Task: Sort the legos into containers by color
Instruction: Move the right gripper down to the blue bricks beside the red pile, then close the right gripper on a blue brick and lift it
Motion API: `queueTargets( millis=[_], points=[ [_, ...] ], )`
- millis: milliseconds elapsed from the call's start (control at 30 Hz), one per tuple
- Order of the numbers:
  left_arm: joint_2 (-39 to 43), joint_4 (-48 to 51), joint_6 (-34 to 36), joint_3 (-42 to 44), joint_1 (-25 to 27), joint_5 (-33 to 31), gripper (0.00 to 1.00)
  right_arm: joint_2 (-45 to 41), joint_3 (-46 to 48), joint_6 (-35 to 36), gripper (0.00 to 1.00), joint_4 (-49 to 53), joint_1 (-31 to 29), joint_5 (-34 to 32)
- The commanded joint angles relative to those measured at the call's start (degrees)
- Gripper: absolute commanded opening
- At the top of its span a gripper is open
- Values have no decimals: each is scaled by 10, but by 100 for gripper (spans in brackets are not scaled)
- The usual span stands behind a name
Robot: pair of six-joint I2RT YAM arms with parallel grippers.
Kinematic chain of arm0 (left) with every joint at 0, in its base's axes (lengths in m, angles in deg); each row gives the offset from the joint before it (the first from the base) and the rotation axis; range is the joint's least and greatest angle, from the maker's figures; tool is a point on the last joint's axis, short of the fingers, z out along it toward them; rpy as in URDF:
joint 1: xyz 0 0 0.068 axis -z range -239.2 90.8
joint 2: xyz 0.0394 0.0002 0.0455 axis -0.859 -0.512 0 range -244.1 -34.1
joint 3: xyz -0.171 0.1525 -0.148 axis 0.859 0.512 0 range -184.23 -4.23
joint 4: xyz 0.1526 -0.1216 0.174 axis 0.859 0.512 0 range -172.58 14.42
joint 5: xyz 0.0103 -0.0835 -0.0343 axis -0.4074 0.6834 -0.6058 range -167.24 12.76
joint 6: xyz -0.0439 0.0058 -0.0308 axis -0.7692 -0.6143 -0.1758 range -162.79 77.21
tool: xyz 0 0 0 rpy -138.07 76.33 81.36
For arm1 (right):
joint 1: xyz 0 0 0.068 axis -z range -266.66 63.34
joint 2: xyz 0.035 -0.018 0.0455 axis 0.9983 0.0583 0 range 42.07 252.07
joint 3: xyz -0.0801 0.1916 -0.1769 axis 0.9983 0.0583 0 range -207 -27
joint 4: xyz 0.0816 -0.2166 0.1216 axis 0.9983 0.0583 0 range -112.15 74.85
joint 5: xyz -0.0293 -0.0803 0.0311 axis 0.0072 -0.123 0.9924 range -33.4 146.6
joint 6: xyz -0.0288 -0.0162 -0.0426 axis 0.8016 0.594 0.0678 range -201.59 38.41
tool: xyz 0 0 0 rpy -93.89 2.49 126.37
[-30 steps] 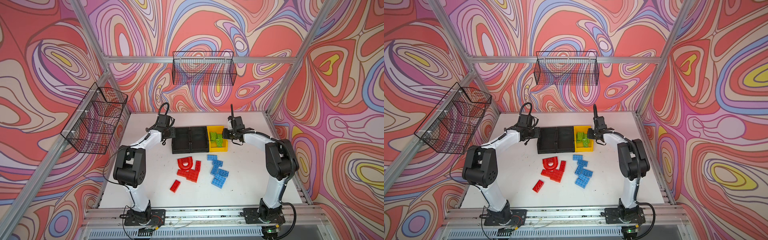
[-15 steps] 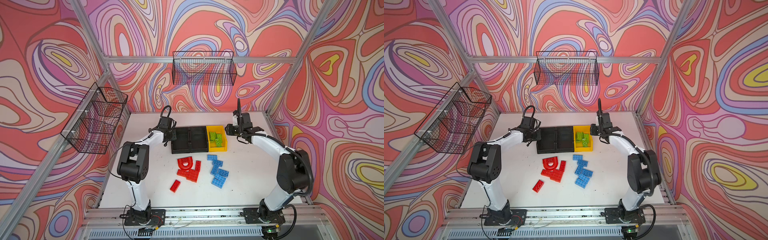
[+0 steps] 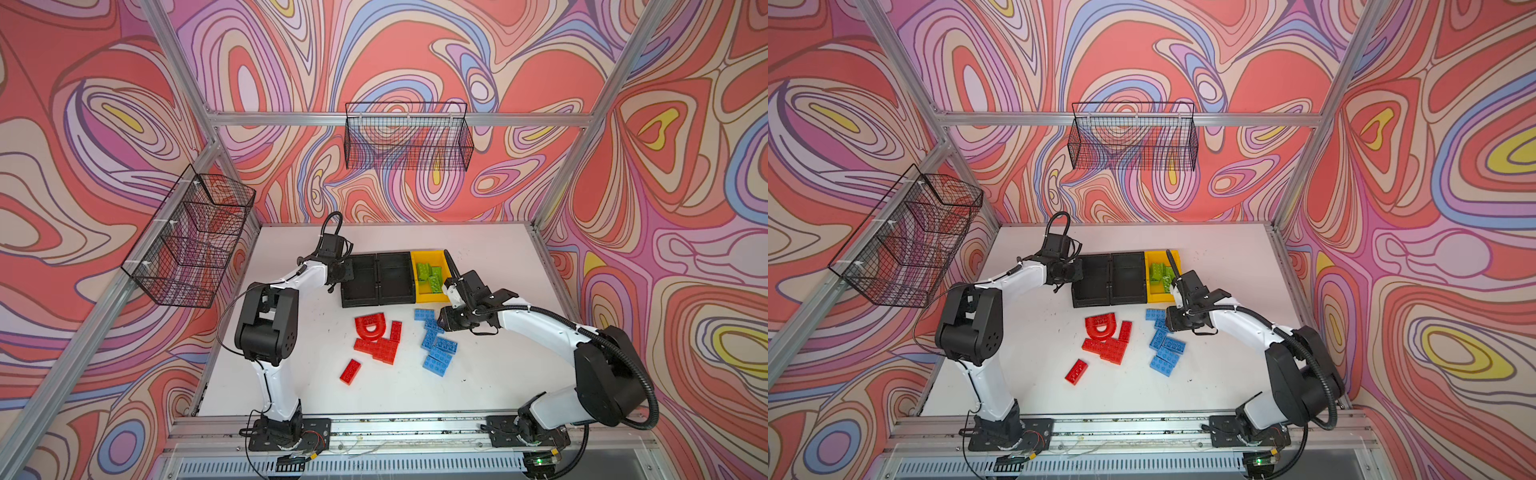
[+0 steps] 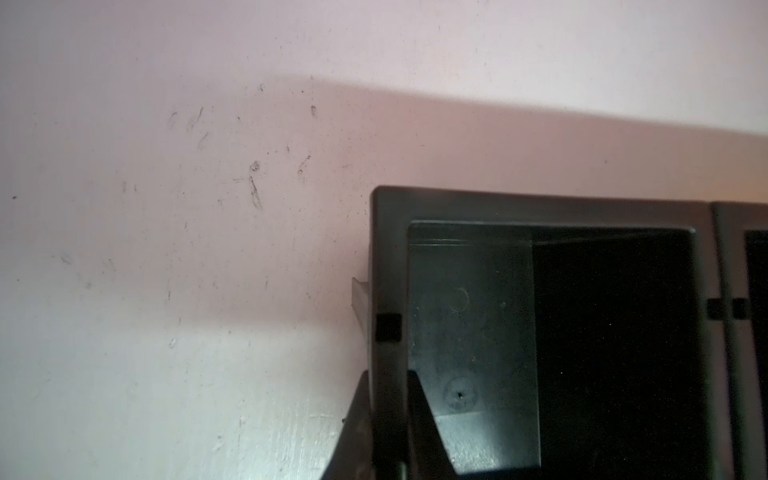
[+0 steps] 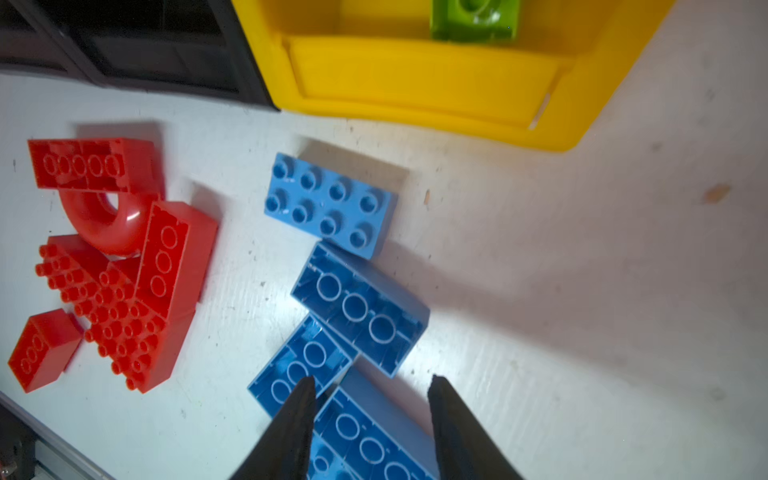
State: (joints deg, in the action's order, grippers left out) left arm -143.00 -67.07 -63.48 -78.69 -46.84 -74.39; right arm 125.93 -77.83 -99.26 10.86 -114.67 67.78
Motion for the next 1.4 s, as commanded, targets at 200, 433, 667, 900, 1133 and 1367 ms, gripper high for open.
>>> queueTargets(
  millis=[200,433,667,900,1133,1367],
  points=[
    [-8,-19,-16,8,-2,11,1,-8,14,-65,50,-20,-51,9],
    [-3,-18,-15,8,-2,12,0,33,11,-87,51,-31,-75,-1],
    [-1,-19,-17,9,-2,14,0,55,11,-101,52,-41,-92,-19],
    [1,-17,-16,7,-2,17,0,94,-12,-103,53,-45,-97,-48],
    [5,-19,-13,9,-2,13,0,91,-12,-114,54,-48,-101,-65],
    [5,-17,-13,9,-2,14,0,118,-47,-120,56,-46,-139,-96]
  ],
)
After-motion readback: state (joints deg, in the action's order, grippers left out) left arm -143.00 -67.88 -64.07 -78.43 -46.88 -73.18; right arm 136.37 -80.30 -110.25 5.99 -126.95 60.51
